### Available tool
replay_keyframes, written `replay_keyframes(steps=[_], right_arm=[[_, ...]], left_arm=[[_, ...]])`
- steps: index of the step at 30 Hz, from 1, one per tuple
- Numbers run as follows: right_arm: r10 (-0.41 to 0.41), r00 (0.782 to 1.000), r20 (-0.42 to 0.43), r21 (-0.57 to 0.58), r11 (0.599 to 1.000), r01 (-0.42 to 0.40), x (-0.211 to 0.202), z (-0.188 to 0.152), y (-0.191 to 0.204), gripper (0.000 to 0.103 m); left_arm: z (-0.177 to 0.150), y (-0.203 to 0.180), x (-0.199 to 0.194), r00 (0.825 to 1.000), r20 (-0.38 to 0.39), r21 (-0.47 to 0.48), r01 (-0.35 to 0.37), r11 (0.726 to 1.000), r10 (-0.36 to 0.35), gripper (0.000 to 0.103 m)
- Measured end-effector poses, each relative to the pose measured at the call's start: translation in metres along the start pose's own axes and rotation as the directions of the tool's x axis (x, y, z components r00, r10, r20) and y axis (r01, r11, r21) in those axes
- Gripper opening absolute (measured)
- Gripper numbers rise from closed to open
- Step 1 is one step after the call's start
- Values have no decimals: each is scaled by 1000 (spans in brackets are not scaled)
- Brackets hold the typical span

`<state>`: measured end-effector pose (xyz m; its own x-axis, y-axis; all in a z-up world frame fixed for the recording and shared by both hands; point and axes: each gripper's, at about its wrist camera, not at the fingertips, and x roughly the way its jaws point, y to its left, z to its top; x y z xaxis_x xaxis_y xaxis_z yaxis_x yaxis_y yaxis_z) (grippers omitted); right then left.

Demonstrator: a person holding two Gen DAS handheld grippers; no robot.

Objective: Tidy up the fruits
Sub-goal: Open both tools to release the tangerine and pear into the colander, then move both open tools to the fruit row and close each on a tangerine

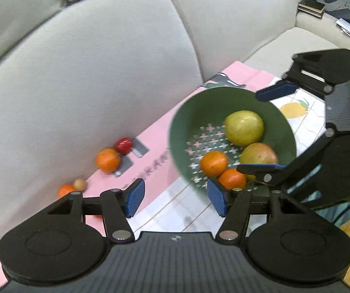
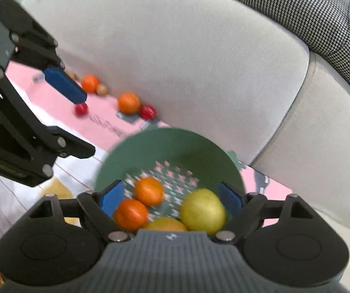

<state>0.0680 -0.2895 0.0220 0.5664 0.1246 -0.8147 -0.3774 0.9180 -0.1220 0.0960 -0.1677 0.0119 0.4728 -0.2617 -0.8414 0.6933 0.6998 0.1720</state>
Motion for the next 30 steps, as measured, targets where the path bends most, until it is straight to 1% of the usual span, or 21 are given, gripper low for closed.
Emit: replay_keyframes(steps=[3,6,8,9,14,19,23,25,26,30], right_arm=[[12,999,38,41,999,-14,-9,7,16,83],[26,997,66,90,995,-32,-10,17,31,84],[16,996,91,117,993,-27,-10,21,41,92],[9,995,100,126,992,-21,-10,24,47,93],[-16,992,122,144,990,-2,-8,33,70,93],[11,992,127,234,971,-41,1,36,85,92],[8,993,121,260,965,-40,10,37,99,88],[16,993,118,271,961,-48,17,38,105,87],[26,993,116,274,960,-57,21,39,108,85],[49,991,128,279,957,-84,35,42,113,81]], left_arm=[[-9,13,-13,999,11,-21,-34,999,35,69],[-21,32,-25,999,19,-60,-48,997,50,70],[-30,44,-33,998,21,-81,-63,995,64,70],[-35,51,-36,997,21,-92,-73,993,75,70],[-61,90,-50,992,19,-167,-117,979,122,70],[-84,128,-60,985,-10,-223,-168,960,170,70],[-101,156,-64,978,-29,-245,-209,947,208,70],[-109,167,-66,977,-20,-269,-211,940,213,70],[-112,171,-65,978,-11,-284,-202,937,208,70],[-124,188,-60,986,47,-378,-131,916,160,70]])
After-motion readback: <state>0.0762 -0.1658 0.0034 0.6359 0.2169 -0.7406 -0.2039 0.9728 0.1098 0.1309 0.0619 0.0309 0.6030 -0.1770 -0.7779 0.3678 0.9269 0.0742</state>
